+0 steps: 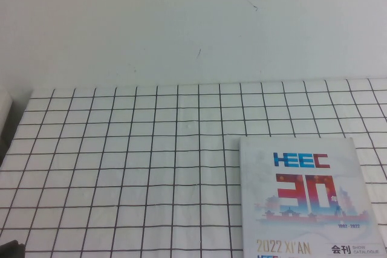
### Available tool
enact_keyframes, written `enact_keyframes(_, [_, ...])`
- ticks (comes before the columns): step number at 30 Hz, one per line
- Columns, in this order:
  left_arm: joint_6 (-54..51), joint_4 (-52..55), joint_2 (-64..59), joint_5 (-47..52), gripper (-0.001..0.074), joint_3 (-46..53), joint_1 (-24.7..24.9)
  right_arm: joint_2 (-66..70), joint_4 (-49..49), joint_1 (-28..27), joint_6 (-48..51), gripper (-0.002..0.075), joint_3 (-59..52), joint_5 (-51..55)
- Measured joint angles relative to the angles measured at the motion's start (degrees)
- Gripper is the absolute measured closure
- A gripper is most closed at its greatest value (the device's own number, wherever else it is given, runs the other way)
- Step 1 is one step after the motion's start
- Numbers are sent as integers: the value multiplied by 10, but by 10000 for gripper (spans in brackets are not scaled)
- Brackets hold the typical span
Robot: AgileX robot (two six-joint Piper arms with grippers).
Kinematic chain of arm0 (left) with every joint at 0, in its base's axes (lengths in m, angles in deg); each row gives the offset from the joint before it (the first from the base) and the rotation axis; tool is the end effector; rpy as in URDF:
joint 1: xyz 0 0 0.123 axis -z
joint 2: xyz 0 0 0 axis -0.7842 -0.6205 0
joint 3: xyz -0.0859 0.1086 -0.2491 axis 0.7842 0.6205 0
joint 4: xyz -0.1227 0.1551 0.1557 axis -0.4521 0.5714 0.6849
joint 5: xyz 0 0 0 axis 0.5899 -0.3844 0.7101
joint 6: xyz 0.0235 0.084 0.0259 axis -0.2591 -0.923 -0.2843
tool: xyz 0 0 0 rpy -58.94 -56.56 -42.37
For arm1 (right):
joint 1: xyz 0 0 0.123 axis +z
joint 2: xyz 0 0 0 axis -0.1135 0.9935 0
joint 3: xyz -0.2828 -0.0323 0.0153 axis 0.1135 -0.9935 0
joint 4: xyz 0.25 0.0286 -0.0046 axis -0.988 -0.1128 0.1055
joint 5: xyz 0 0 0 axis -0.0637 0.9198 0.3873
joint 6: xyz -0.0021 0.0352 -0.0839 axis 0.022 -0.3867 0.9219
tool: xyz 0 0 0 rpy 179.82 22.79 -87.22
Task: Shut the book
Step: 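Close the open booklet and leave it lying on the table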
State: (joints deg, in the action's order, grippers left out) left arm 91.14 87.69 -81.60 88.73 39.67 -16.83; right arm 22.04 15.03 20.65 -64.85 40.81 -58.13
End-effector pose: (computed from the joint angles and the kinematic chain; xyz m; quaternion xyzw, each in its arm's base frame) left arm 0.0500 -0.0228 0.2808 0.1789 0.7987 -0.1542 0.5534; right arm 0.0602 0.0369 0.3015 -0.3086 0.7137 0.0787 0.6238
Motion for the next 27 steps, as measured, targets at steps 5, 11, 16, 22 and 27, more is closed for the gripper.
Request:
enact_keyframes(5, [0, 0, 0, 21, 738, 0, 0, 0, 0, 0, -1, 729, 0, 0])
enact_keyframes(11, [0, 1, 0, 32, 738, 0, 0, 0, 0, 0, -1, 729, 0, 0])
enact_keyframes(16, [13, -6, 0, 42, 738, 6, -6, 0, 0, 0, -1, 729, 0, 0])
enact_keyframes(22, [-13, -33, 0, 46, 738, 7, -100, 0, 0, 0, -1, 729, 0, 0])
enact_keyframes(27, [-106, -41, 11, -68, 738, 45, -199, 0, 0, 0, -1, 729, 0, 0])
